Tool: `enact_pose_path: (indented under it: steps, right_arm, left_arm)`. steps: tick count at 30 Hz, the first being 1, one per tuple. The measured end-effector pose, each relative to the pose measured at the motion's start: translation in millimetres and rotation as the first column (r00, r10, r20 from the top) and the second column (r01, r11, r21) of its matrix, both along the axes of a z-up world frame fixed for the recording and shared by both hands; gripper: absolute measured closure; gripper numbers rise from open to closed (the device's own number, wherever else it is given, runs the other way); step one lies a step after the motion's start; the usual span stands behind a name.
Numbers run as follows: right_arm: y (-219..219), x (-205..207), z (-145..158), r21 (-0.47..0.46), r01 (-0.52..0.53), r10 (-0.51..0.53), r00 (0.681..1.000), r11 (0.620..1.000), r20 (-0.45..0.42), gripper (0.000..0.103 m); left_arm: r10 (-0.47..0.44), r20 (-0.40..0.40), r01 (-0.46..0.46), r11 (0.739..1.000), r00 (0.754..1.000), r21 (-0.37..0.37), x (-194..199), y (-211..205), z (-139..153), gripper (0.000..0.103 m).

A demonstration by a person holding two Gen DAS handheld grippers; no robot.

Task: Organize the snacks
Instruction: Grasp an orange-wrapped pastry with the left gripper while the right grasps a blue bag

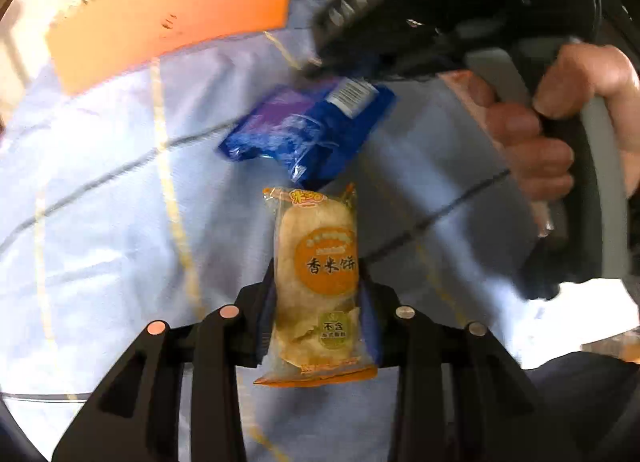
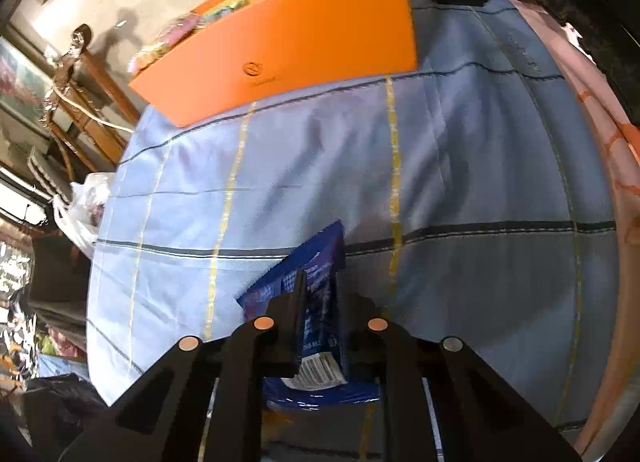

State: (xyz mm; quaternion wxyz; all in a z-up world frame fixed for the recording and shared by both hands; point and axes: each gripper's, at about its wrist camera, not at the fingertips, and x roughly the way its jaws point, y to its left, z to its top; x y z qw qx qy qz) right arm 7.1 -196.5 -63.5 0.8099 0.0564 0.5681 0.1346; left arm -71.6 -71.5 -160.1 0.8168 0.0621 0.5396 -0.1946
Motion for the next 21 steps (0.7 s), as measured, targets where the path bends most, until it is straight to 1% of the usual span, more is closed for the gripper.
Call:
enact_pose_path:
  steps: [1,2,3,4,5,6,7,8,9,12,13,14,15,17,19,21]
  right_arm:
    - [3,0,-3,-0.021,-0.024,0.024,1.0,0.999,-0.001,0.082]
    - [4,-5,-3,-0.02,-0.046,0.046,0.999,0.999,0.007,0.054]
    - [6,-8,-2,0.0,-0.065,0.065,0.998,0.998,0.017,0.014]
    - [10,-11,2,0.025,-0.084,0.083,0.996,0.996,0.044,0.004]
    - [14,-13,4,0.012,-0.1,0.099,0.992,0.995,0.076,0.004]
    - [25,-10,0,-0.072,-0.121,0.127,0.987,0.99,0.095,0.004]
    - [37,-6,-7,-0.159,-0.136,0.152,0.984,0.978,0.095,0.004]
    - [46,-5,-12,-0.227,-0.149,0.172,0.981,0.962,0.087,0.004]
    - [52,-5,-19,-0.249,-0.166,0.188,0.98,0.954,0.07,0.004]
    - [58,-9,-33,-0.226,-0.172,0.19,0.98,0.959,0.061,0.005]
    - [58,-14,-40,-0.2,-0.16,0.171,0.984,0.967,0.041,0.013]
    - [56,-16,-41,-0.159,-0.154,0.159,0.987,0.975,0.022,0.037]
    - [55,-22,-37,-0.142,-0.125,0.131,0.991,0.982,0.033,0.065]
    - [60,-31,-31,-0.146,-0.128,0.132,0.991,0.981,0.017,0.069]
    - [58,-35,-27,-0.098,-0.111,0.111,0.994,0.989,-0.009,0.07]
    - [49,-36,-17,-0.034,-0.072,0.072,0.997,0.997,-0.012,0.07]
  left_arm:
    - [-0.003,-0.008,0.003,1.0,1.0,0.019,1,2,-2,0.068]
    - [-0.004,-0.018,0.004,1.0,1.0,0.018,1,5,-4,0.068]
    - [-0.004,-0.031,0.004,1.0,1.0,0.012,0,6,-6,0.068]
    - [-0.008,-0.048,0.009,1.0,0.999,0.02,-1,7,-9,0.068]
    - [-0.012,-0.056,0.014,0.999,0.998,0.031,-3,8,-11,0.068]
    - [-0.014,-0.06,0.016,0.999,0.998,0.037,-5,8,-13,0.068]
    - [-0.013,-0.065,0.015,1.0,0.998,0.027,-4,10,-13,0.068]
    - [-0.012,-0.068,0.014,1.0,0.998,0.019,-4,12,-13,0.068]
    - [-0.011,-0.067,0.012,1.0,0.998,0.018,-7,12,-12,0.068]
    - [-0.008,-0.07,0.01,0.999,0.998,0.033,-10,17,-12,0.068]
    - [-0.004,-0.065,0.006,0.999,0.998,0.034,-14,21,-10,0.068]
    - [0.005,-0.059,-0.003,0.999,0.998,0.033,-18,28,-9,0.068]
    - [0.014,-0.057,-0.012,1.0,0.998,0.024,-20,30,-7,0.068]
    - [0.045,-0.063,-0.045,0.999,0.997,0.009,-20,40,-2,0.068]
    - [0.086,-0.076,-0.084,0.996,0.993,0.029,-19,52,-1,0.068]
    - [0.116,-0.071,-0.115,0.993,0.991,0.016,-18,62,4,0.068]
